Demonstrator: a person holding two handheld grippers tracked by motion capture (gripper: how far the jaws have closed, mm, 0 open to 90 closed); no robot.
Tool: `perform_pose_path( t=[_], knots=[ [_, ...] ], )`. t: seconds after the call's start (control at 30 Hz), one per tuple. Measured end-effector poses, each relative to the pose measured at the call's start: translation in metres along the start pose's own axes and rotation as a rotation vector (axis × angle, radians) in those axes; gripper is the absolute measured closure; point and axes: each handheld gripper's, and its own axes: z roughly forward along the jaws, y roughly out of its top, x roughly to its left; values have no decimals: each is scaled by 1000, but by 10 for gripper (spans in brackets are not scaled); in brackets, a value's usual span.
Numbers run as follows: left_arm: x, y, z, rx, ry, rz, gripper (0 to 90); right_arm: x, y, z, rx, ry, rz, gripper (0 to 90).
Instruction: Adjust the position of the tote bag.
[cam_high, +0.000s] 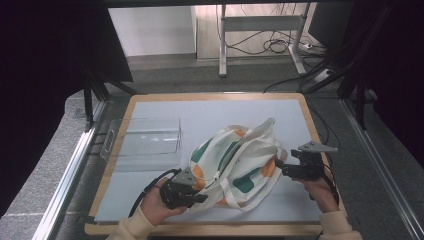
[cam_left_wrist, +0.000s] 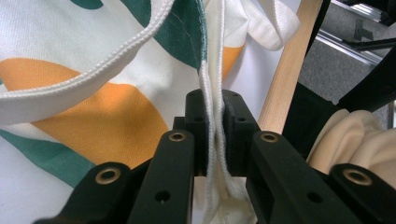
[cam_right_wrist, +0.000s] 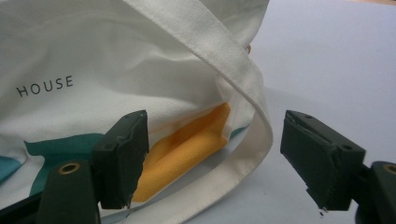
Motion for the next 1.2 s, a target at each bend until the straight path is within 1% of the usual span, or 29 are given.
perform_pose_path(
  t=[0.07,0.13,0.27,0.3,0.37,0.43,0.53,0.6,0.67,0.7,0.73,0.77,0.83,0.87,0.93,1.1,1.13,1.17,1.2],
  knots=[
    [1,-1,0,-5,-3,-6,833,0,2,-1,4,0,-7,239],
    [1,-1,0,-3,-4,-5,833,0,7,-5,-4,4,-6,242],
    [0,-1,1,-5,-4,-2,833,-3,18,-15,-47,-5,-5,245],
    [0,-1,1,-5,-5,-2,833,-4,24,-19,-61,-17,-10,247],
    [0,-1,1,-4,-6,0,832,-5,26,-19,-64,-25,-15,248],
    [0,-1,1,-6,-7,-1,833,-6,31,-19,-57,-41,-32,249],
    [0,-1,2,-4,-8,-1,832,-8,40,-14,-27,-71,-72,249],
    [0,-1,1,-5,-6,1,832,-9,46,-10,-8,-78,-88,248],
    [0,-1,1,-5,-6,0,831,-10,53,-7,9,-96,-111,246],
    [0,-1,1,-4,-5,2,831,-11,60,-5,18,-106,-119,246],
    [0,-1,1,-4,-7,-2,831,-11,60,-5,18,-106,-119,246],
    [0,-1,1,-5,-6,-4,831,-12,63,-5,21,-110,-116,247],
    [0,-1,1,-7,-6,-5,831,-14,69,-2,31,-114,-95,247],
    [0,-1,1,-7,-6,-6,831,-16,75,0,41,-120,-84,248],
    [-1,-1,1,-7,-4,-5,830,-17,79,1,43,-118,-76,248],
    [-1,-1,1,-7,-3,-5,831,-17,92,7,80,-110,-54,252],
    [-1,-1,1,-8,-3,-6,830,-17,94,8,89,-105,-42,253],
    [-1,-1,2,-8,-3,-5,830,-17,97,11,104,-103,3,255],
    [-1,-1,2,-8,-2,-5,830,-17,97,11,104,-103,3,255]
  ],
)
